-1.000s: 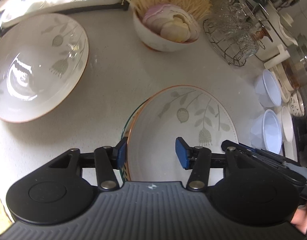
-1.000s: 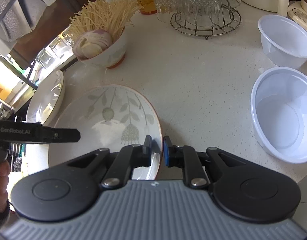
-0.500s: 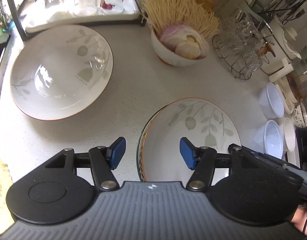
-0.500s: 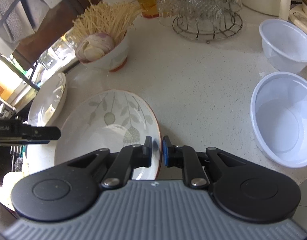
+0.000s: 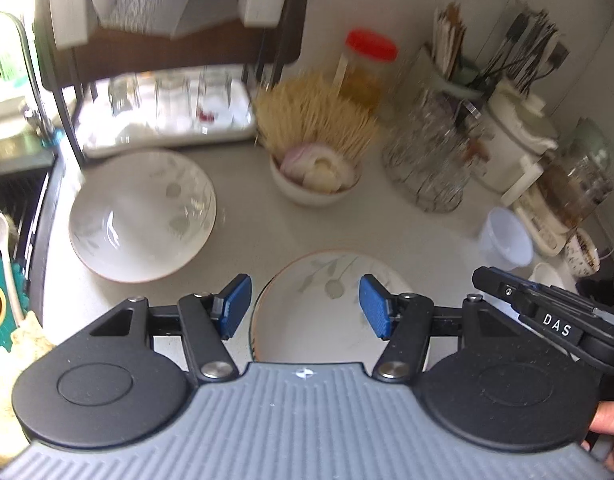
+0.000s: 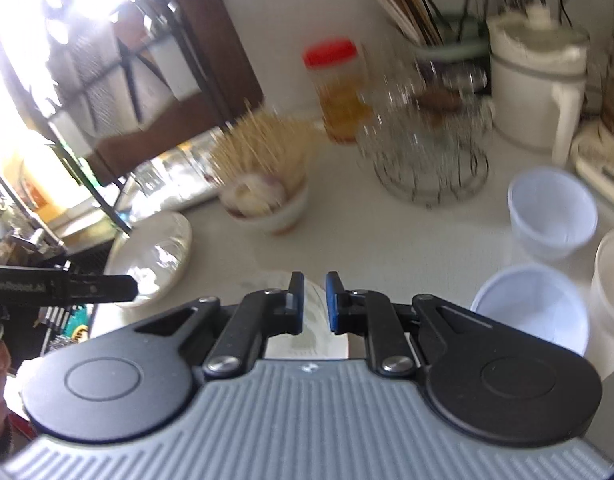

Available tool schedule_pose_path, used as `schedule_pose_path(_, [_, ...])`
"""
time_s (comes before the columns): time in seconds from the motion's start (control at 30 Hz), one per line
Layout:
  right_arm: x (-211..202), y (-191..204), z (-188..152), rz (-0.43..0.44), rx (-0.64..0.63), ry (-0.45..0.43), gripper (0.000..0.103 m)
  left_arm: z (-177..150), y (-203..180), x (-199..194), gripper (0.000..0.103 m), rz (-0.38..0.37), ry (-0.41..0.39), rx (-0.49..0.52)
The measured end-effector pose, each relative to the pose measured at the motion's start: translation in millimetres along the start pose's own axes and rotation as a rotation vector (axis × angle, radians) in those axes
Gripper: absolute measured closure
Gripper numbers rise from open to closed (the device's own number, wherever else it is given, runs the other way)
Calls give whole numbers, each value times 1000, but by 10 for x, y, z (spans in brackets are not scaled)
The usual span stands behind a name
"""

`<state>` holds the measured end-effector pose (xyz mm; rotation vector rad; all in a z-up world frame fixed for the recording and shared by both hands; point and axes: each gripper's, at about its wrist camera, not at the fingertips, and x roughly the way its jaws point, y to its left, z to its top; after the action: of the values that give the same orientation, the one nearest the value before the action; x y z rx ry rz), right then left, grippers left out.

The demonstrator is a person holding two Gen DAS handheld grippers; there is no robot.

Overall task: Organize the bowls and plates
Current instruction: 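Withdraw both tools from the stack and move toward the white leaf plate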

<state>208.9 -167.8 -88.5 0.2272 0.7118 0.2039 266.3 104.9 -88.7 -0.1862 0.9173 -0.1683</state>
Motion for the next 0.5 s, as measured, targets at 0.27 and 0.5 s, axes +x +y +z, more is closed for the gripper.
schedule_pose_path(0.27, [-506,122,169,45,-74,-94,88,-55,-289,-563,38,2,-118,22])
schedule_pose_path(0.5, [-775,168,46,100,-125,-100,88,-331,-476,-840,38,40,-161,21])
